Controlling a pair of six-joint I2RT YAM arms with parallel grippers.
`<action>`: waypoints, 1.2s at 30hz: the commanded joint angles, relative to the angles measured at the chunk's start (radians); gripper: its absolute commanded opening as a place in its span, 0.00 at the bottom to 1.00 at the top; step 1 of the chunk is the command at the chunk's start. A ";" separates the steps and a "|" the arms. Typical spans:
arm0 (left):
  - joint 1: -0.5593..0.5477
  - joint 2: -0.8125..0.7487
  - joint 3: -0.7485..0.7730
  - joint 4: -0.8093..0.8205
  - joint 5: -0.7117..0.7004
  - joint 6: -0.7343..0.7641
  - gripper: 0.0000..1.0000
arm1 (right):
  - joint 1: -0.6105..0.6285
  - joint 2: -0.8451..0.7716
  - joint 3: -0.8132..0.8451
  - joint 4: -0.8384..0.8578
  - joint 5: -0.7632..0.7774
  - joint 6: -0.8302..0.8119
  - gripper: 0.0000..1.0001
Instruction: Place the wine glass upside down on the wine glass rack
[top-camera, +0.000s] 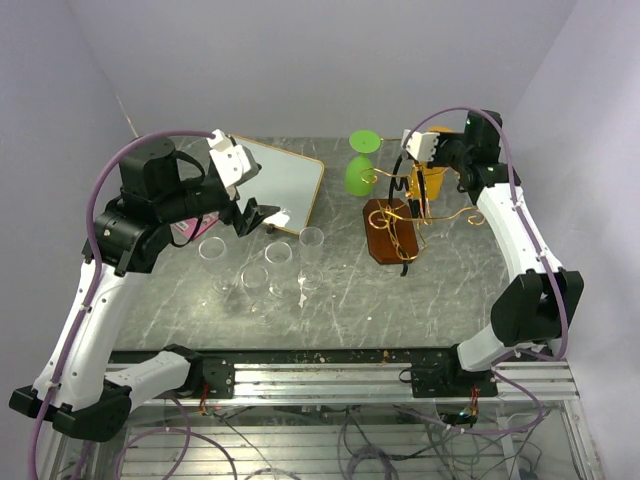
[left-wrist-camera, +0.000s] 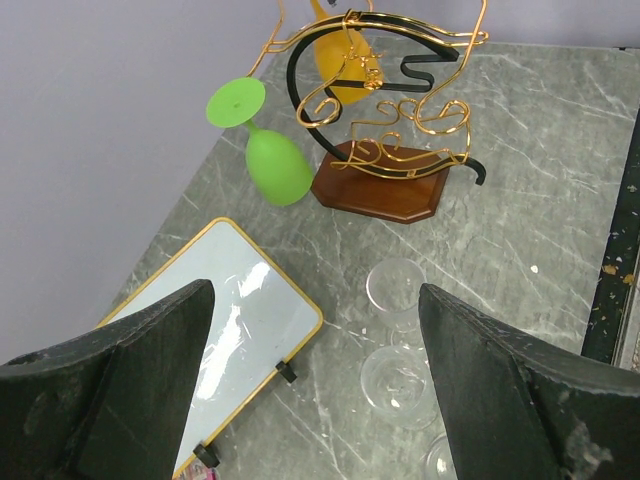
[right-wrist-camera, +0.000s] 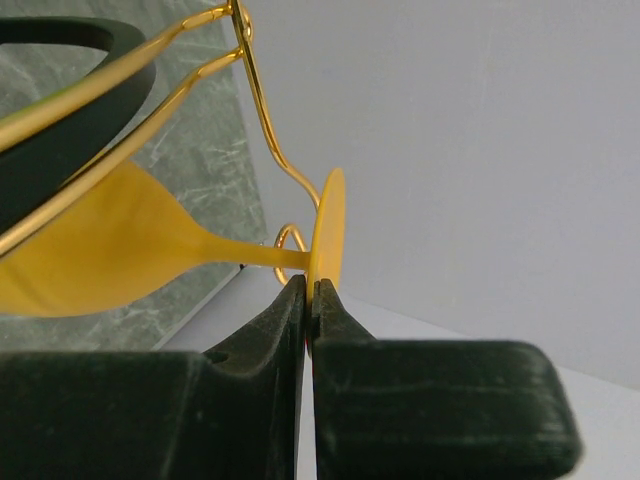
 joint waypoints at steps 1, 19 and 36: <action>0.014 -0.003 0.002 0.018 0.031 0.011 0.93 | 0.016 0.026 0.038 0.068 0.030 0.011 0.00; 0.020 0.004 0.008 0.012 0.027 0.019 0.93 | 0.036 0.099 0.064 0.185 0.132 0.025 0.00; 0.023 0.009 0.012 0.014 0.037 0.015 0.93 | 0.036 0.114 0.063 0.213 0.221 0.009 0.00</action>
